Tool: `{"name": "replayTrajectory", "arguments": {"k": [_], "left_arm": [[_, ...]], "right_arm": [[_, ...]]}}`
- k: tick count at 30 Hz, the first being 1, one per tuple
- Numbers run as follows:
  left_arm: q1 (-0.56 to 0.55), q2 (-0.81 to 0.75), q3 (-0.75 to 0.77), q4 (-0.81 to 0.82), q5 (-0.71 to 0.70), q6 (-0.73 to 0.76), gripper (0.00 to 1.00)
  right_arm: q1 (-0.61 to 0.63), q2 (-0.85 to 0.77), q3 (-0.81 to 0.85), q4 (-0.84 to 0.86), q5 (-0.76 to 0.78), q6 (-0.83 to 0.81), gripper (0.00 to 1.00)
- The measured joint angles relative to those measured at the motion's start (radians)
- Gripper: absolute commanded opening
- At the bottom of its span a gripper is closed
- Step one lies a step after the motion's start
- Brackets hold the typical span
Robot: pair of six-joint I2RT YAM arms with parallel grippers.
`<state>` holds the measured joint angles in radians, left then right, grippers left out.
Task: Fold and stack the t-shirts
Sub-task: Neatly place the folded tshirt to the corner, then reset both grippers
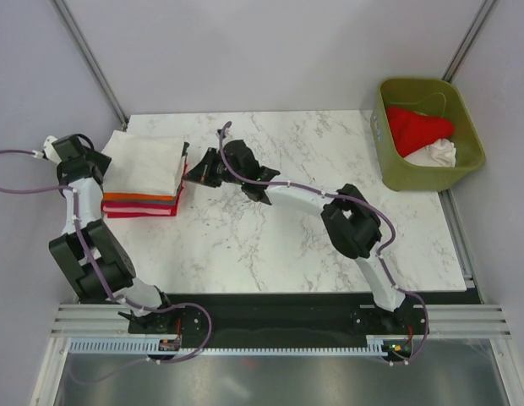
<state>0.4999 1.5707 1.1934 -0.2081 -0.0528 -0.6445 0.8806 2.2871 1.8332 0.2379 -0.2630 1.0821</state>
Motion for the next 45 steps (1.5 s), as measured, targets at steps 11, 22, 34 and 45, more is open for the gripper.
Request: {"name": "replayTrajectory", "arguments": {"k": [11,22,34,45], "left_arm": [[-0.154,-0.237,0.01,0.005,0.0,-0.014,0.55],[-0.688,-0.324,-0.081,-0.011,-0.033,0.018,0.57],[-0.927,-0.612,-0.595,0.071,-0.009,0.07,0.64],[-1.048,-0.776,-0.801,0.175,0.009,0.166,1.0]], "right_arm": [[-0.137,-0.339,-0.301,-0.03,0.074,-0.192,0.06],[-0.227,-0.869,-0.814,-0.158,0.335,-0.46,0.1],[-0.23,-1.378,-1.312,-0.235,0.617,-0.62,0.61],[-0.23,-1.66,-1.526,-0.273,0.752,-0.585,0.98]]}}
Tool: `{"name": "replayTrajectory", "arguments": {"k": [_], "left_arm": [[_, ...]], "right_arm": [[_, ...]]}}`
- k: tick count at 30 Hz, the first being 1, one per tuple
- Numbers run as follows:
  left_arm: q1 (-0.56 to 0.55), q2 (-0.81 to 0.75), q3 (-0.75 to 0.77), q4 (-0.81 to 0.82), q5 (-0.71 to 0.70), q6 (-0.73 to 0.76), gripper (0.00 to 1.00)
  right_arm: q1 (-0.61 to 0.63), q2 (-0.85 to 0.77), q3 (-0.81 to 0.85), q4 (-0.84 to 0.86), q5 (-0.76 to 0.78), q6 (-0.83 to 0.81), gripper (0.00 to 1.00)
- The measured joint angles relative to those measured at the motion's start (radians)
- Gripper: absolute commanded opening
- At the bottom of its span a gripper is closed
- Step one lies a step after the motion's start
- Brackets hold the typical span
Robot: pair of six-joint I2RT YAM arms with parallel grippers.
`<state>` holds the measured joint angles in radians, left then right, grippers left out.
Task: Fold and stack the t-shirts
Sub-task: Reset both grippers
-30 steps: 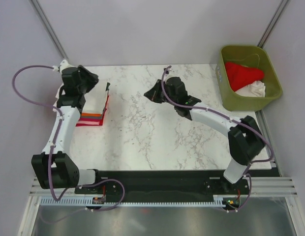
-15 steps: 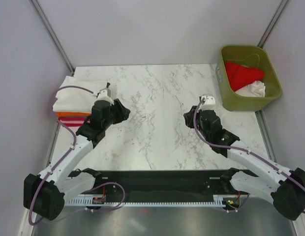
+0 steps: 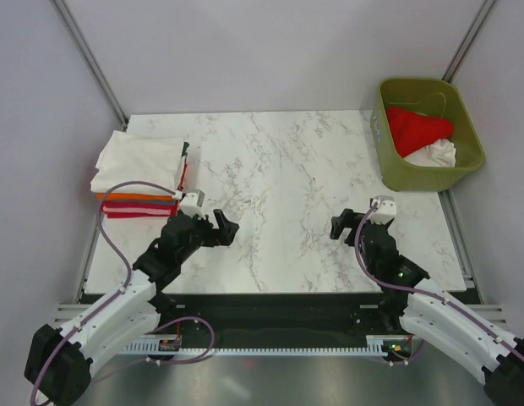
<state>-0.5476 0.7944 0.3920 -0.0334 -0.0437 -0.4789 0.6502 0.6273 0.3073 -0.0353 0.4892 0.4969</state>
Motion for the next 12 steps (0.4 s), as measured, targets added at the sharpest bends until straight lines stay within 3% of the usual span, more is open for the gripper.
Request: {"name": "replayTrajectory", "arguments": {"k": [6,12], "left_arm": [[0.0,-0.201,-0.158,0.043,-0.064,0.001,1.0],[0.0,-0.267,-0.204,0.092,-0.071,0.001,1.0]], "right_arm": [[0.0,0.005,-0.023,-0.041,0.078,0.074,0.98],[0.0,-0.025,-0.042,-0.042,0.109,0.109,0.98]]}}
